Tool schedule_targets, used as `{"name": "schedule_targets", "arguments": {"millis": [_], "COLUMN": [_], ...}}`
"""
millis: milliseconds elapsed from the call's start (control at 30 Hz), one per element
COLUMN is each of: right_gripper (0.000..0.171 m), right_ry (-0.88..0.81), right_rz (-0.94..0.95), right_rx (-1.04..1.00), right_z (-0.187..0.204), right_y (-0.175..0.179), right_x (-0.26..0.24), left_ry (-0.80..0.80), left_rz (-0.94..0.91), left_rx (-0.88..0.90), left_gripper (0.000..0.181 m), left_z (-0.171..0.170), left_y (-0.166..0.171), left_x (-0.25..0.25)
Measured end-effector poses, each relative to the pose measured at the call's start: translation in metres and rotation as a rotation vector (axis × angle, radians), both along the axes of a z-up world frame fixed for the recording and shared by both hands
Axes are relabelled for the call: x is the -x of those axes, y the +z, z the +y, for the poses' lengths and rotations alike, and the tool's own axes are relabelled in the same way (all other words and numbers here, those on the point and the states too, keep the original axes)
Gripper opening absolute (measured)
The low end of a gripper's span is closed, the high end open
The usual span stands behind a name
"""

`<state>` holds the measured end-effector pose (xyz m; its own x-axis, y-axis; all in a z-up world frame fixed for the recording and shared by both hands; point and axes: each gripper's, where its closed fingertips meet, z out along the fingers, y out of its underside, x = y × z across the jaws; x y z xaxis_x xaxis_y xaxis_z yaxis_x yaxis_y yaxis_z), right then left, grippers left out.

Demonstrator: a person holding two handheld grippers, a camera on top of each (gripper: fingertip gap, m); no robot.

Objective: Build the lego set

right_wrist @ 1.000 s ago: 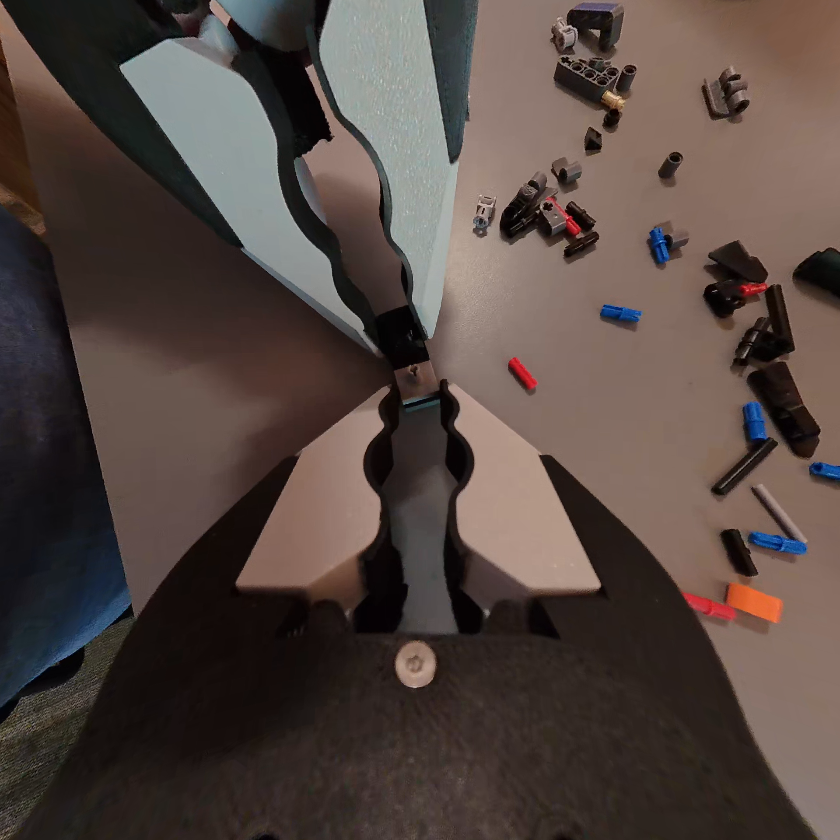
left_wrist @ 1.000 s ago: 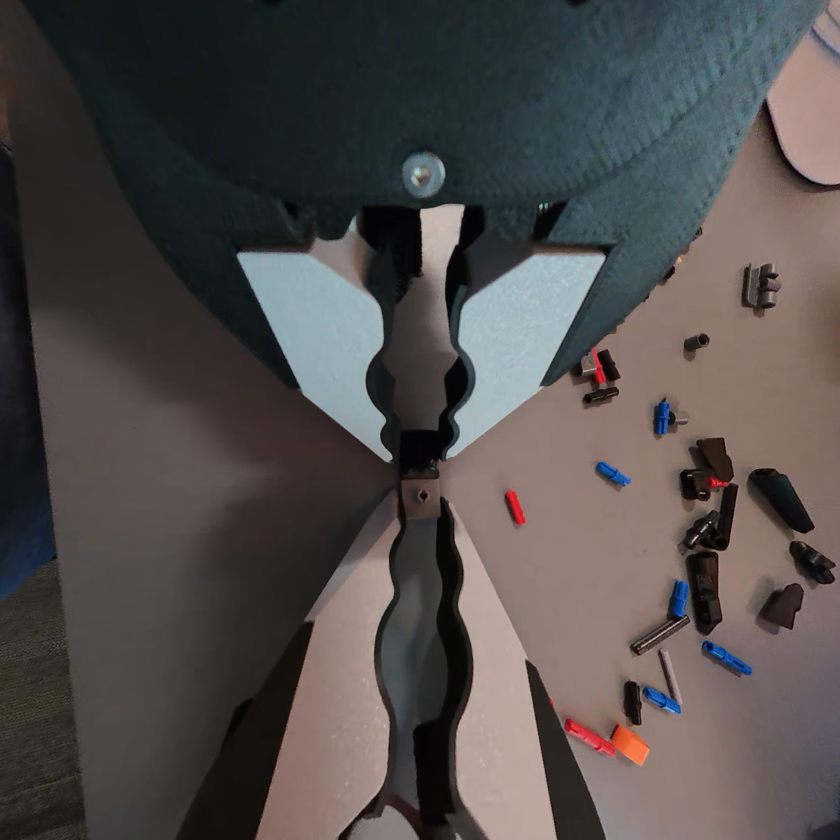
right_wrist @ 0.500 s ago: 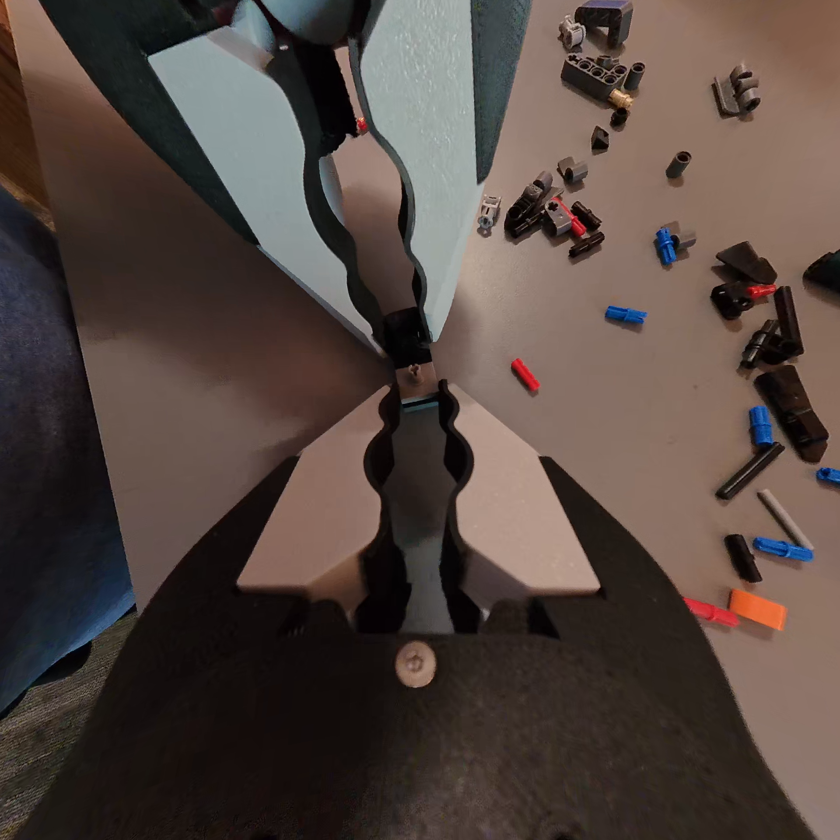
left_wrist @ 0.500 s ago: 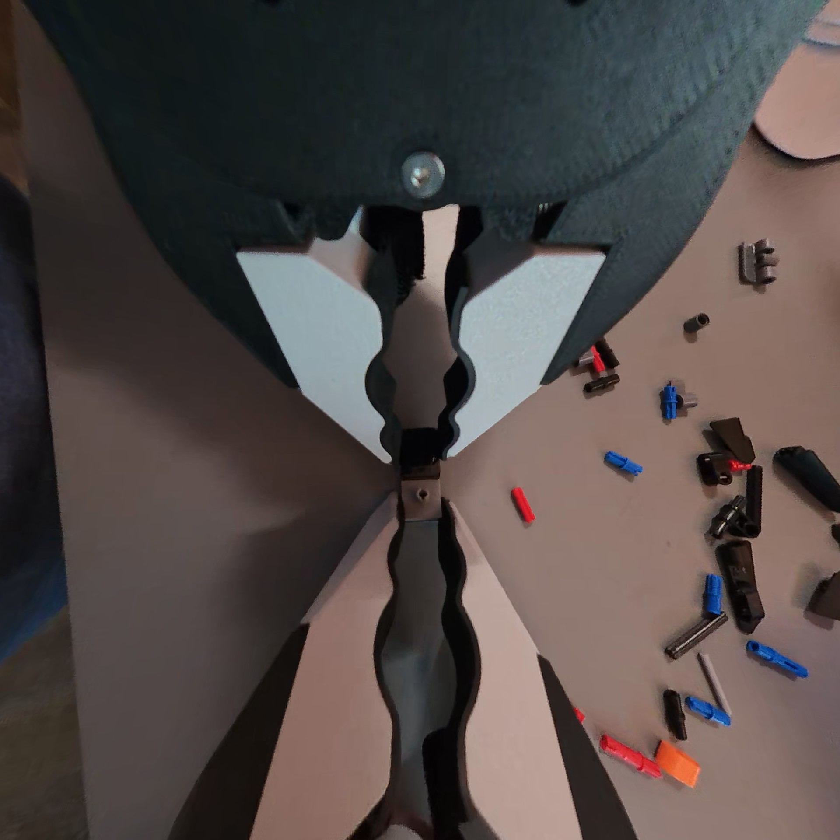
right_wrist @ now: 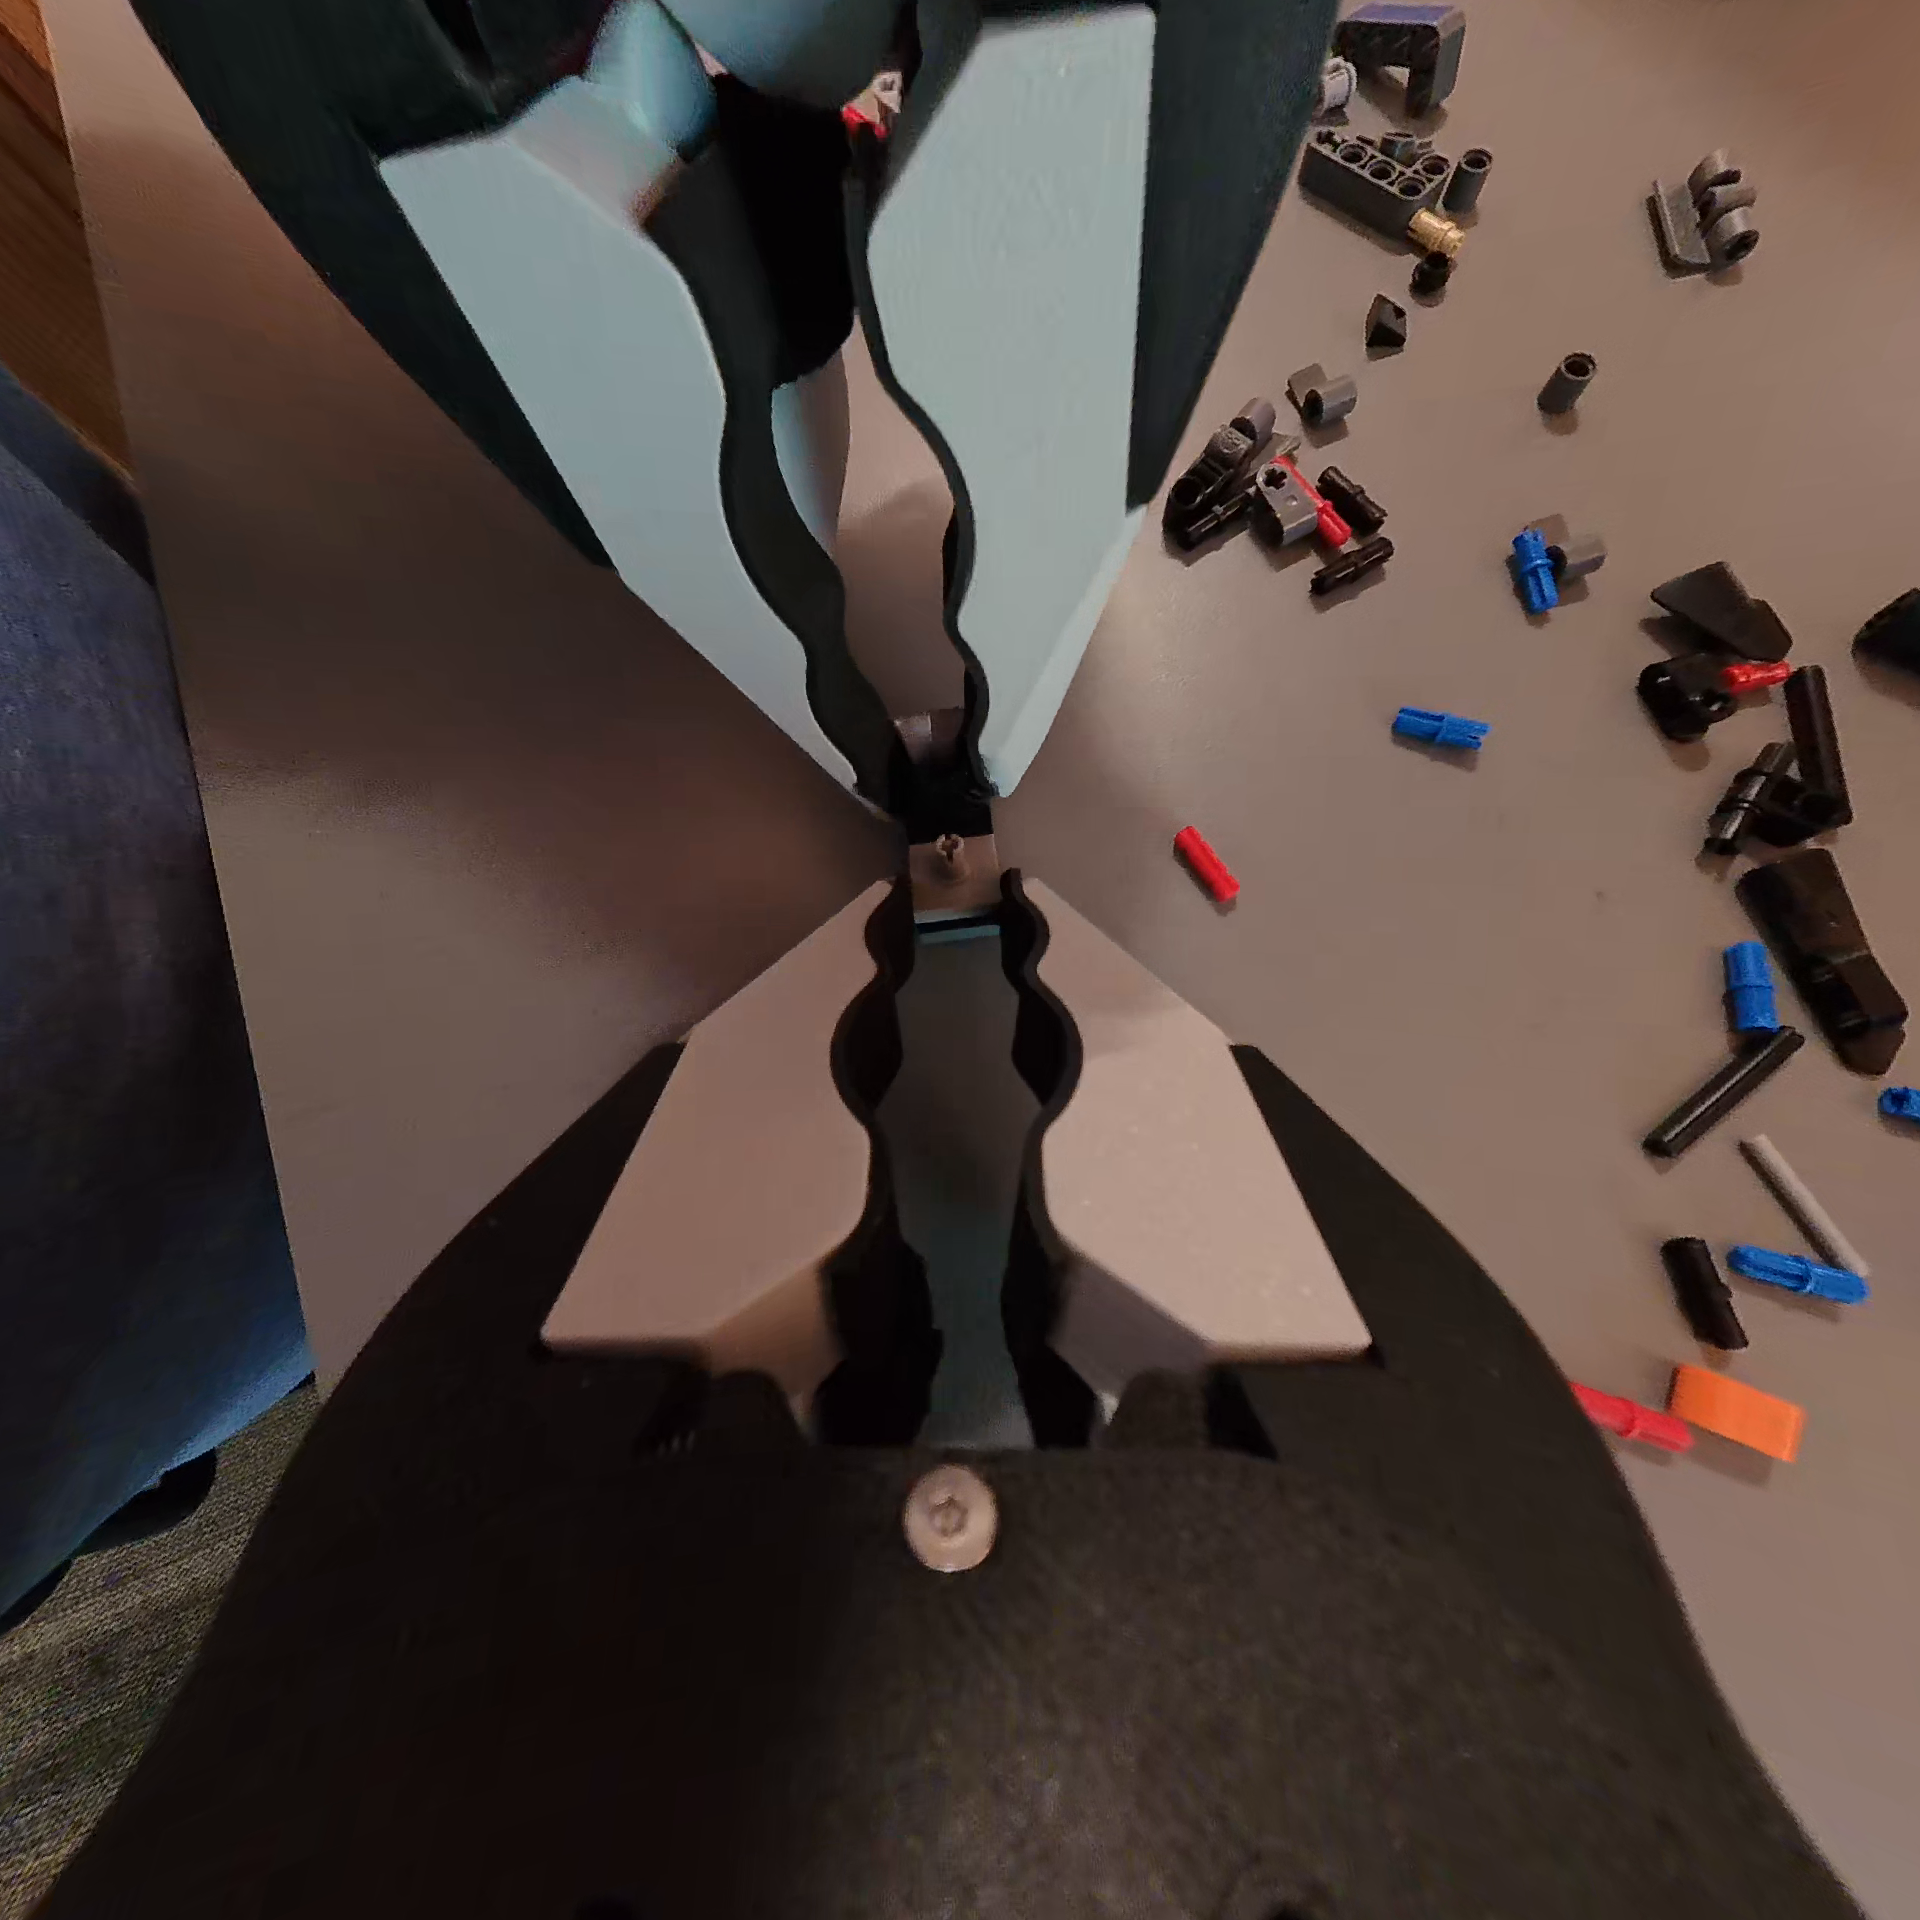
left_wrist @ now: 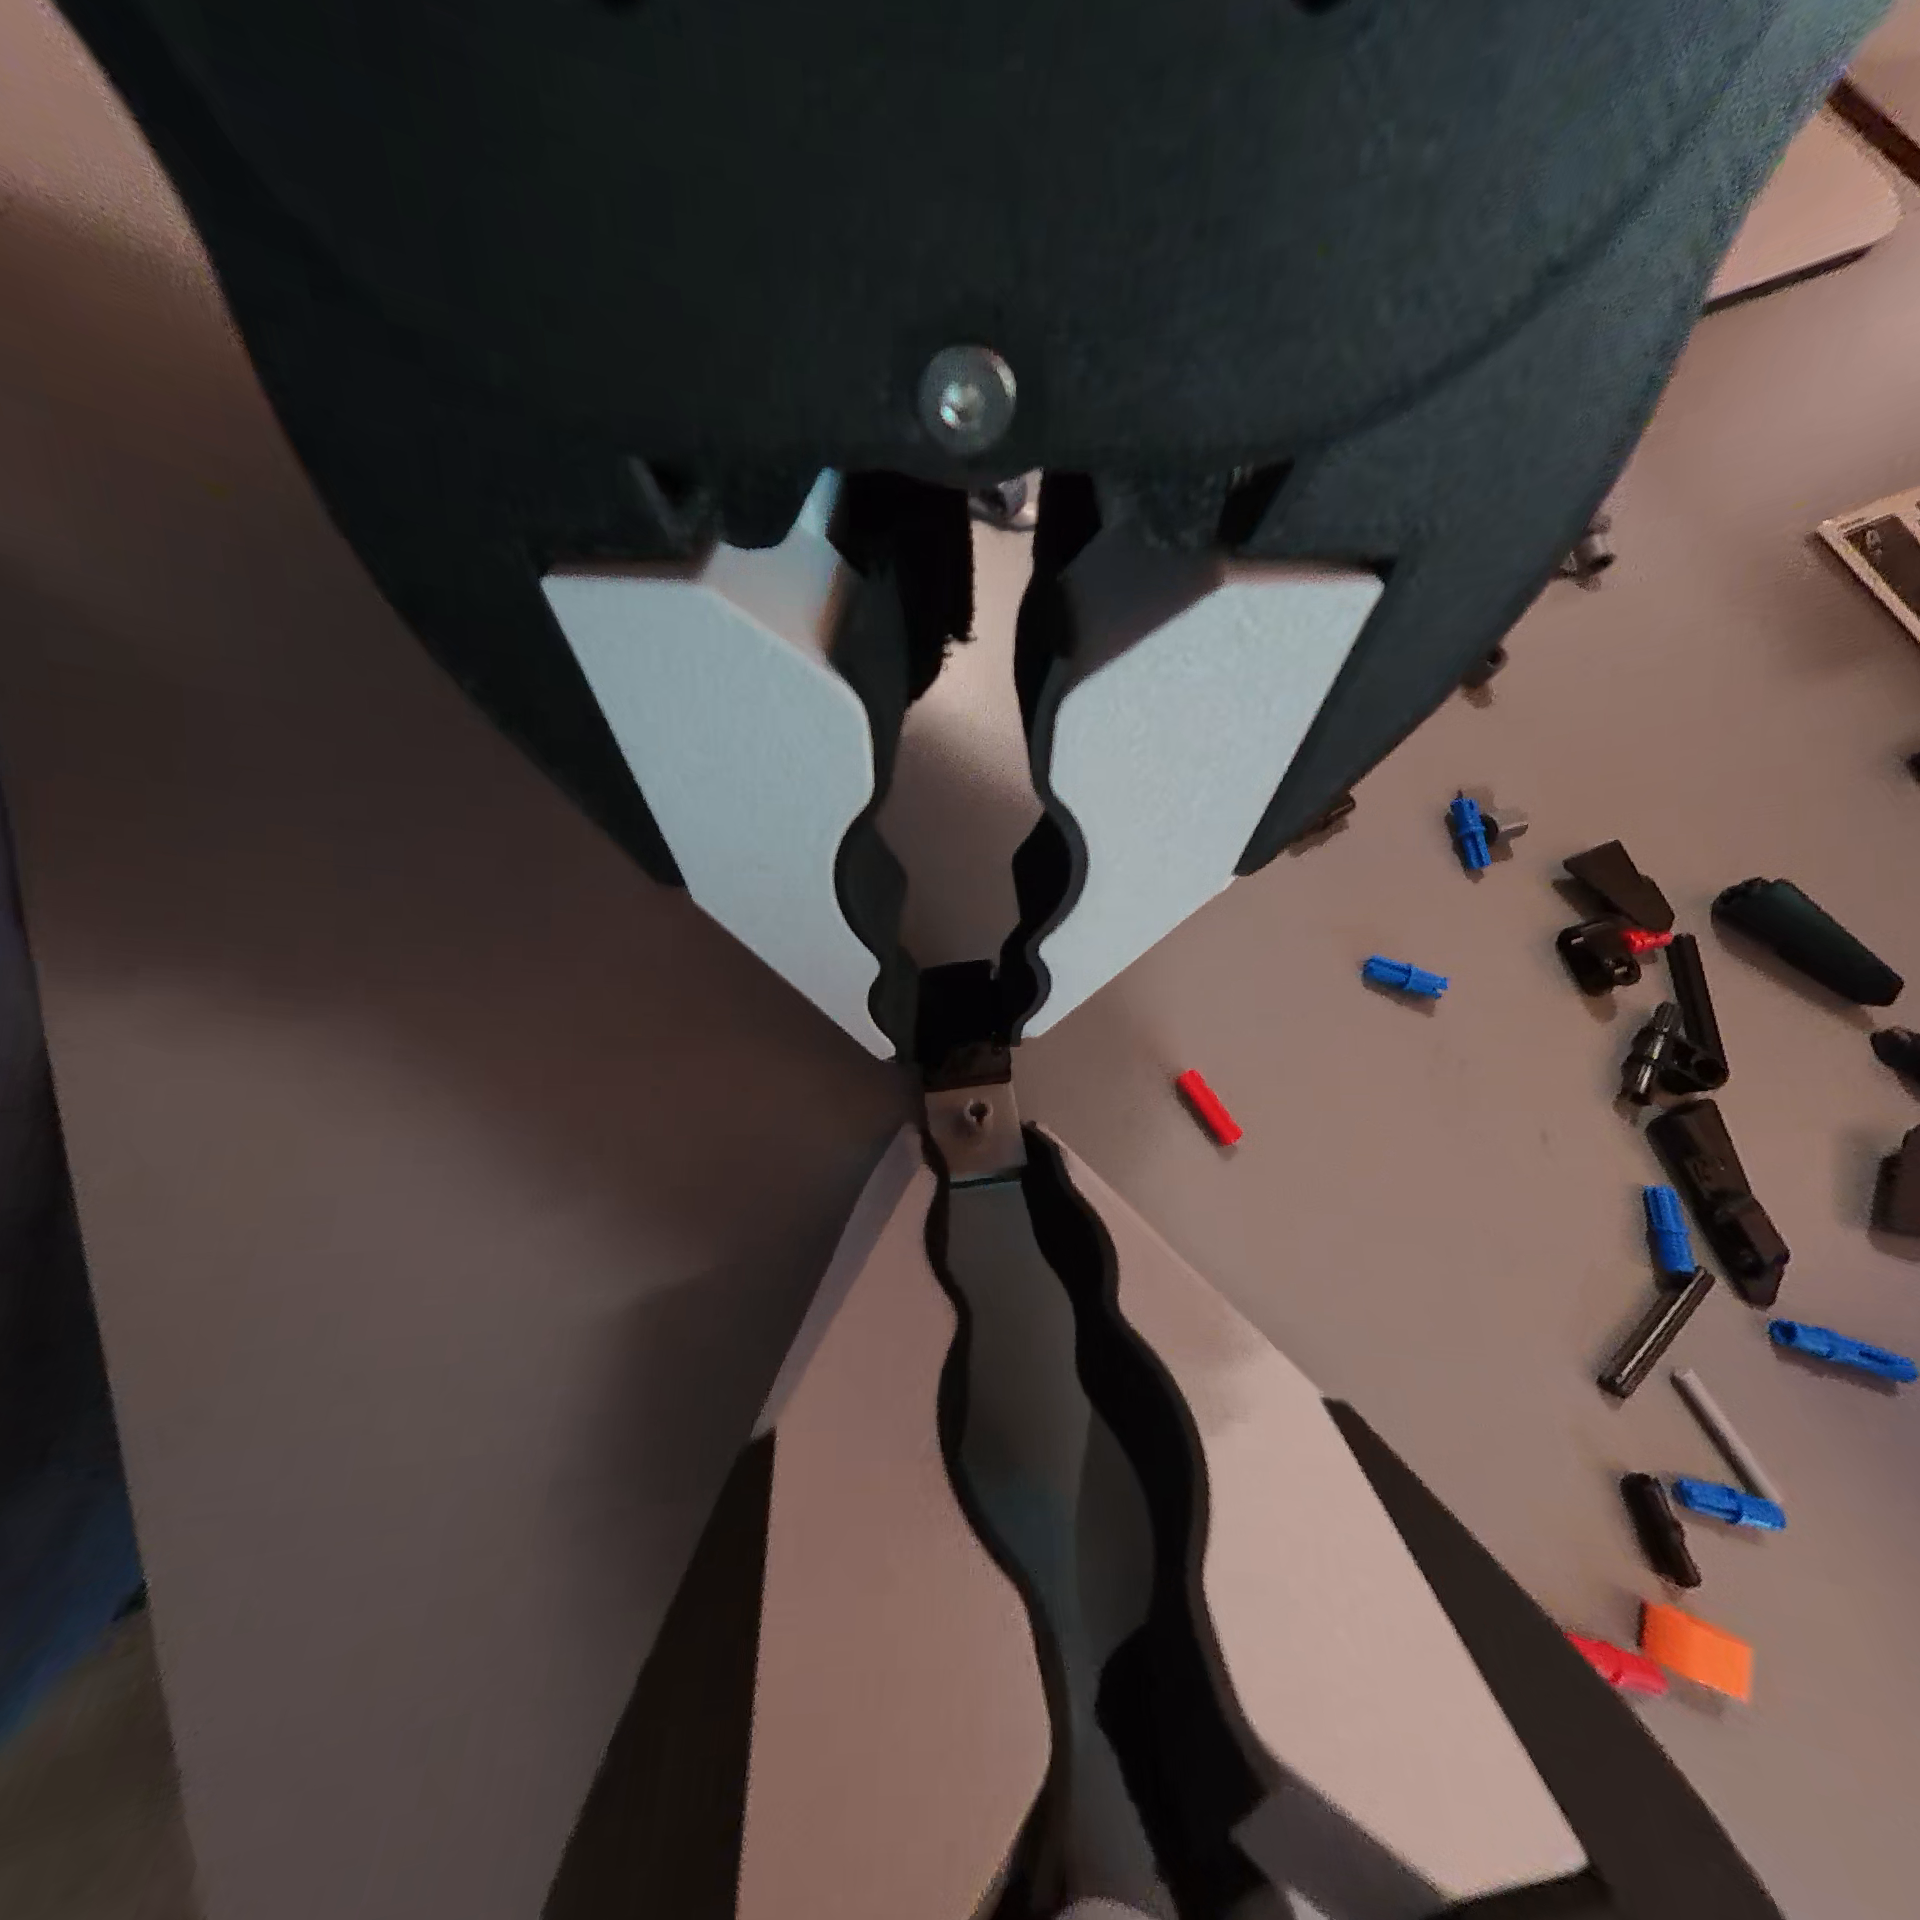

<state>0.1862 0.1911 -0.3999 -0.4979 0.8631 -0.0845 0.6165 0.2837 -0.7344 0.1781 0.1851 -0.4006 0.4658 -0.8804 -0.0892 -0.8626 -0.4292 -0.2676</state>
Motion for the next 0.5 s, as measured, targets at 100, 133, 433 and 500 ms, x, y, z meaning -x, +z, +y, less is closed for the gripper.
{"name": "schedule_targets", "arguments": {"millis": [100,133,433,500], "right_gripper": [0.014,0.014,0.014,0.014], "right_ry": [0.002,0.003,-0.021,-0.024], "right_rz": [-0.002,-0.004,0.005,0.005], "right_rx": [0.006,0.009,-0.003,-0.003], "right_z": [0.0000,-0.0001,0.0027,0.0028], "right_y": [0.0003,0.0002,-0.0006,-0.0007], "right_x": [0.0002,0.0002,-0.0009,-0.0009], "left_ry": [0.004,-0.001,0.149,0.186], "left_rz": [-0.006,0.006,-0.149,-0.168], "left_rx": [-0.001,-0.008,-0.114,-0.135], "left_gripper": [0.014,0.014,0.016,0.020], "left_z": [0.0004,0.0006,0.0041,0.0029], "left_y": [-0.0006,-0.0007,-0.0018,-0.0013], "left_x": [-0.0005,-0.0007,-0.0012,0.0027]}}
